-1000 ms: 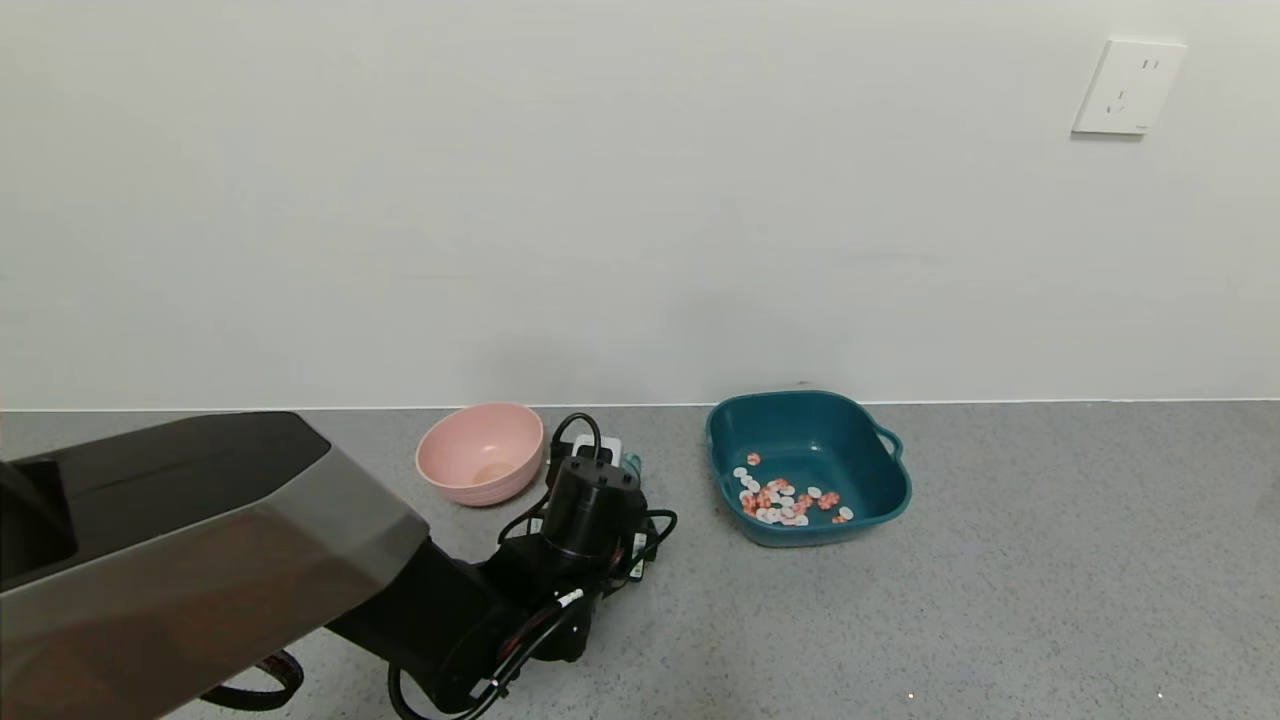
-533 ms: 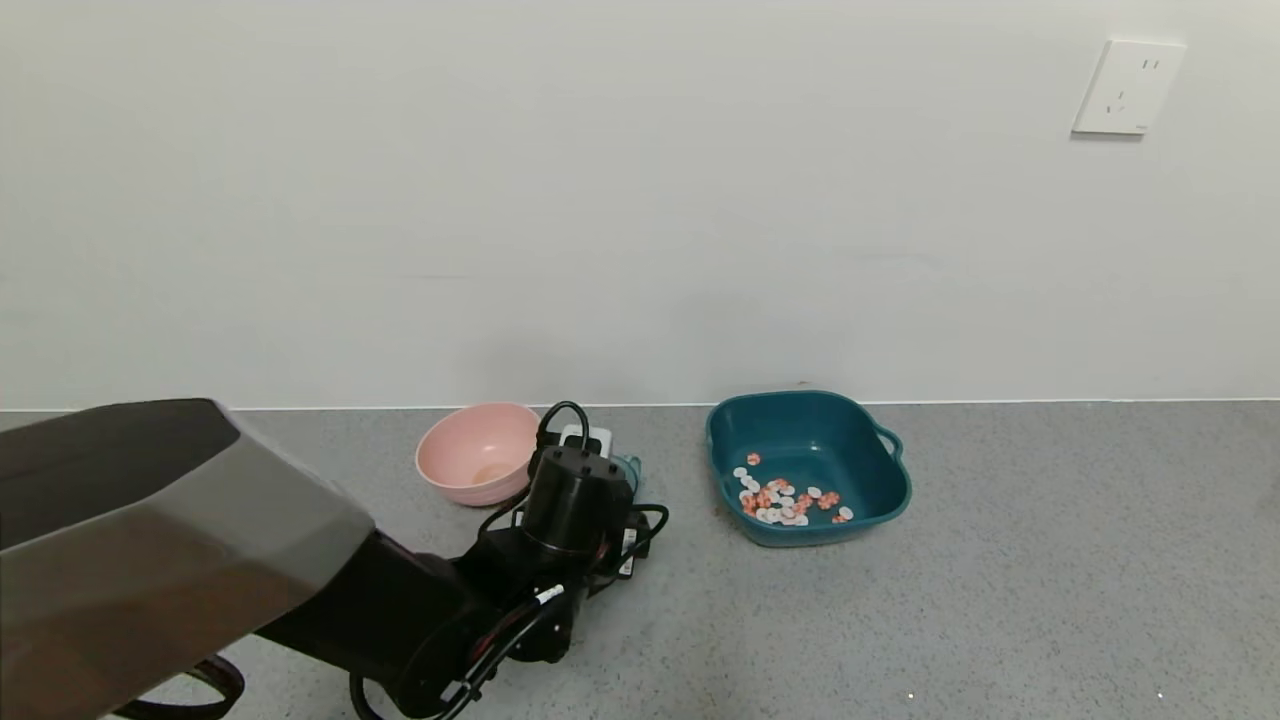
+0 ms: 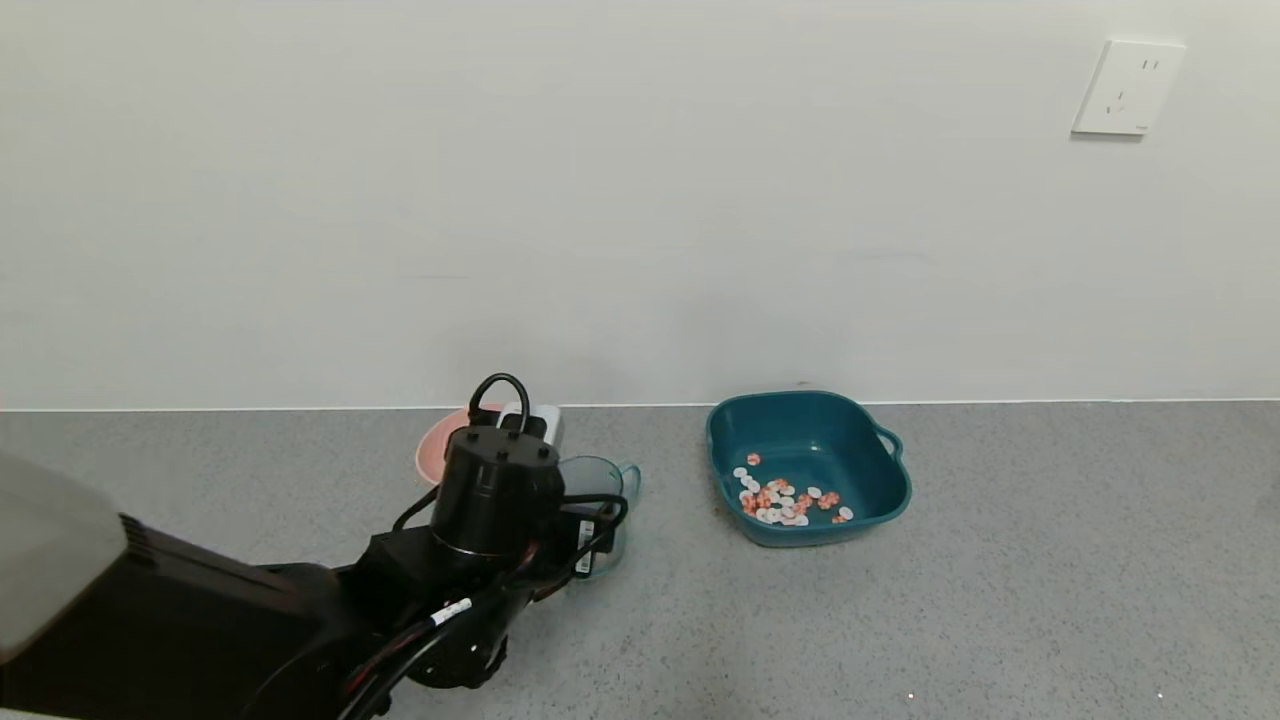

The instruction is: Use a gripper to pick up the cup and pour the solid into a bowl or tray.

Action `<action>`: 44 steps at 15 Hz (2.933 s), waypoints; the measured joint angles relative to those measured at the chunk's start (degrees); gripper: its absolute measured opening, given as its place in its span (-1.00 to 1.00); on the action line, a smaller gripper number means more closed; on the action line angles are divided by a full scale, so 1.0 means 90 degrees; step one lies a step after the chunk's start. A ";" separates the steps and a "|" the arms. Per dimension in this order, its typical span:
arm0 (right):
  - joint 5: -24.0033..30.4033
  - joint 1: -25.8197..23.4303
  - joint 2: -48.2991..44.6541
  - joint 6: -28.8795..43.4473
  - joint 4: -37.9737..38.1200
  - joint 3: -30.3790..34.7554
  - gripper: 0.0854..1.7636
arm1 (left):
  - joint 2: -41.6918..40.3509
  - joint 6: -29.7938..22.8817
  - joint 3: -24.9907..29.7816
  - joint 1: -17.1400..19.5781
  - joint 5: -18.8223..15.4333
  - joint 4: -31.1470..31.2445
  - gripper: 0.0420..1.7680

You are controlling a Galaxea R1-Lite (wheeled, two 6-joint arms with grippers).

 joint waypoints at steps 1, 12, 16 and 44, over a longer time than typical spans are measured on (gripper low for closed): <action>0.0000 0.0000 0.0000 0.0000 0.0000 0.0000 0.94 | -0.0190 0.0016 0.0140 0.0000 0.0009 0.0050 0.92; 0.0000 0.0000 0.0000 0.0000 -0.0003 0.0003 0.94 | -0.2276 0.0286 0.1781 -0.0046 0.0478 0.0230 0.94; 0.0000 0.0000 0.0000 0.0001 -0.0003 0.0000 0.94 | -0.2854 0.0424 0.2262 -0.0267 0.0916 0.0237 0.94; 0.0000 0.0000 0.0000 0.0000 -0.0003 0.0000 0.94 | -0.7087 0.0981 0.3702 0.1879 -0.2104 0.1682 0.94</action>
